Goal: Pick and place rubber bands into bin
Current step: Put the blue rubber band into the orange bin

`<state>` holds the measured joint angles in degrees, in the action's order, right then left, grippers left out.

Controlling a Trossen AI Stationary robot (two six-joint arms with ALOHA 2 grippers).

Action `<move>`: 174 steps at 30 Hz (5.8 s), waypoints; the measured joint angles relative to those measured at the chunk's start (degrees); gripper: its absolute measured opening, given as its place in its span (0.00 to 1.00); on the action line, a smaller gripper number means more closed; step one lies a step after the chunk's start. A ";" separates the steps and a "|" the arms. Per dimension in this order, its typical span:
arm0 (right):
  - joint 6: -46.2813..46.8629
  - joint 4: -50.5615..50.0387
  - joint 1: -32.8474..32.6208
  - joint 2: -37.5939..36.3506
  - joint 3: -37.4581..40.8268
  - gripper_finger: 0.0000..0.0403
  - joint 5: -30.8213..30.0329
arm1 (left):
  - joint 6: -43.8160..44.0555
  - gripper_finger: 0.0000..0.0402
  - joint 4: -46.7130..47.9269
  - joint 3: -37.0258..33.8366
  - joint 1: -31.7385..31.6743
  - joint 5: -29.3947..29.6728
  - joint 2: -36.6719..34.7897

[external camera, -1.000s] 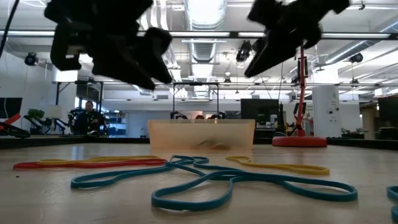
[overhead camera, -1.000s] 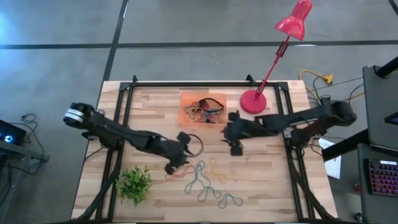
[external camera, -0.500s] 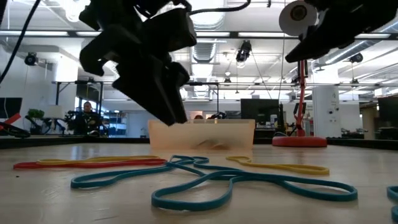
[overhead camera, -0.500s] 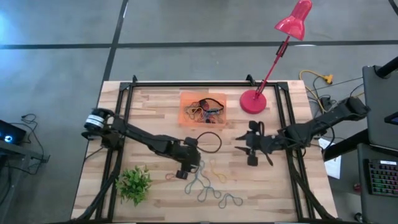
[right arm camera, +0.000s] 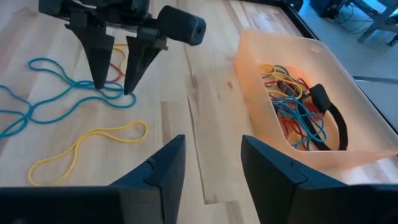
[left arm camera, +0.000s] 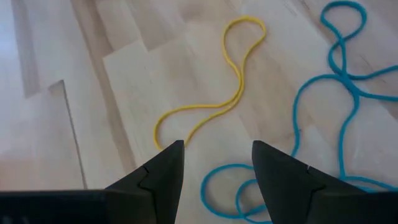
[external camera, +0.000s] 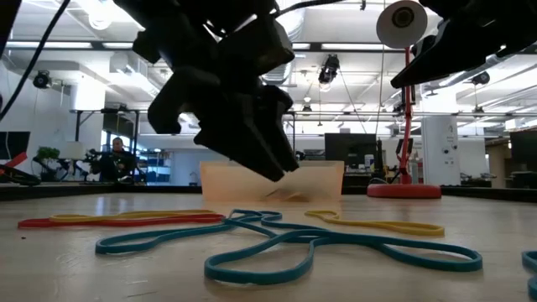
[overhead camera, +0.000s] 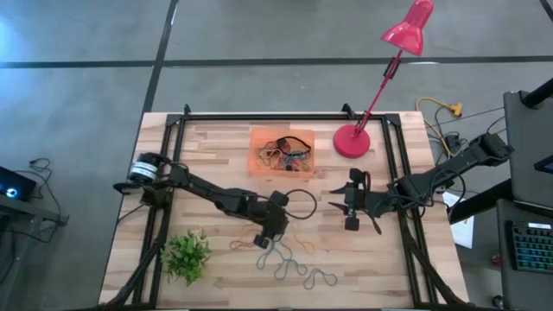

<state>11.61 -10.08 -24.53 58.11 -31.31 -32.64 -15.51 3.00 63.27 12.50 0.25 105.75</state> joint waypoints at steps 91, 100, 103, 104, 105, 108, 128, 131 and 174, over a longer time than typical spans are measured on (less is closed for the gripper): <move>-0.22 -0.35 -0.09 -0.20 1.38 0.22 -0.07 | -14.39 0.00 1.49 2.77 -4.10 19.25 -17.00; -0.02 -0.26 -0.09 -0.20 1.38 0.21 -0.07 | -16.90 0.00 1.09 2.77 -14.72 20.26 -16.98; -0.02 -0.26 -0.09 -0.20 1.38 0.21 -0.07 | -17.00 0.00 0.90 2.77 -18.79 20.31 -16.98; -0.03 -0.26 -0.09 -0.20 1.38 0.22 -0.07 | -17.00 0.00 0.92 2.77 -20.09 20.28 -16.97; -0.03 -0.26 -0.09 -0.20 1.38 0.22 -0.07 | -17.00 0.00 0.94 2.77 -21.43 20.26 -16.96; -0.04 -0.26 -0.09 -0.20 1.38 0.22 -0.07 | -16.83 0.00 0.92 2.77 -25.12 19.48 -16.96; -0.04 0.13 -0.09 -0.20 1.64 0.21 -0.07 | -13.82 0.25 1.03 -2.56 -30.17 12.66 -16.85; -0.04 0.21 -0.09 -0.20 1.66 0.20 -0.07 | -11.33 0.32 1.15 -2.56 -29.98 12.68 -16.85; -0.89 2.26 -0.02 -0.20 3.15 0.16 -0.61 | -4.62 0.37 -2.11 -13.79 -1.96 -5.17 -12.58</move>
<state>10.72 -7.83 -24.56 57.91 -28.16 -33.26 -20.13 0.90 49.48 10.55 -4.92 93.17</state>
